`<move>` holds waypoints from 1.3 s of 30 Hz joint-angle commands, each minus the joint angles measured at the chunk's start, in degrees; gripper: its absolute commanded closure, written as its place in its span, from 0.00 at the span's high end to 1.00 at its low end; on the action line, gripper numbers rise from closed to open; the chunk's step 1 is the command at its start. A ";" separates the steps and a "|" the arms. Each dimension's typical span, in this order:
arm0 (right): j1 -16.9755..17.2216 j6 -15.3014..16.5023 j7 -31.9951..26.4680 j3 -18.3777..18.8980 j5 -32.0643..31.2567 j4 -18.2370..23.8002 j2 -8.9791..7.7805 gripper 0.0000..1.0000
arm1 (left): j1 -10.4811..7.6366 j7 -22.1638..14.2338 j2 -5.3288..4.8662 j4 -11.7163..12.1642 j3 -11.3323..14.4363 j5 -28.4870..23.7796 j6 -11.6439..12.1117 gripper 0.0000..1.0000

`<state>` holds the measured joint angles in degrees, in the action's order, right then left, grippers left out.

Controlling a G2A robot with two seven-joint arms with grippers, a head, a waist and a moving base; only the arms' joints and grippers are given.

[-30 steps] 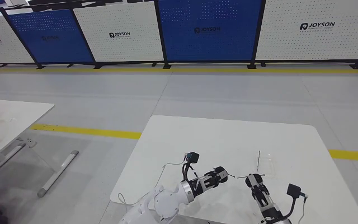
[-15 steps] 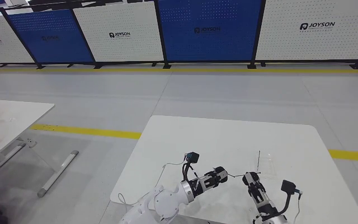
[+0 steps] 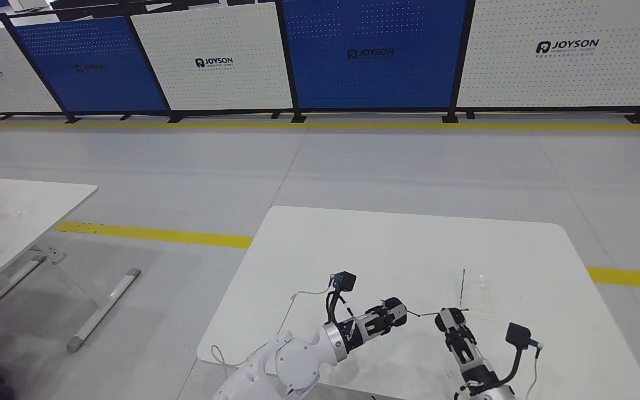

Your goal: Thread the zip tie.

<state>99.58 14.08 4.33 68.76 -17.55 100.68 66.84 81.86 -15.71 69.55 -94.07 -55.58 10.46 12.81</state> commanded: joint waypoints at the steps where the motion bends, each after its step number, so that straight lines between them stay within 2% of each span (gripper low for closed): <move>1: -0.15 -0.13 -0.29 -0.03 0.21 -0.10 0.08 0.00 | 0.00 0.00 0.00 0.00 0.00 0.00 0.00 0.00; 8: -0.54 -0.32 -1.06 -0.22 -0.16 -0.49 0.34 0.00 | 0.00 0.00 0.00 0.00 0.00 0.00 0.00 0.00; 17: 0.88 1.54 -0.59 0.92 -0.09 0.06 0.43 0.00 | 0.00 0.00 0.00 0.00 0.00 0.00 0.00 0.00; 32: 0.02 0.47 -1.90 0.42 -0.52 -0.58 0.97 0.00 | 0.00 0.00 0.00 0.00 0.00 0.00 0.00 0.00; 39: 0.87 2.07 -1.89 1.44 0.23 -0.41 1.00 0.00 | 0.00 0.00 0.00 0.00 0.00 0.00 0.00 0.00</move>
<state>100.33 16.03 2.45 70.04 -17.35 100.21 67.86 81.86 -15.71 69.55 -94.07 -55.58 10.46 12.81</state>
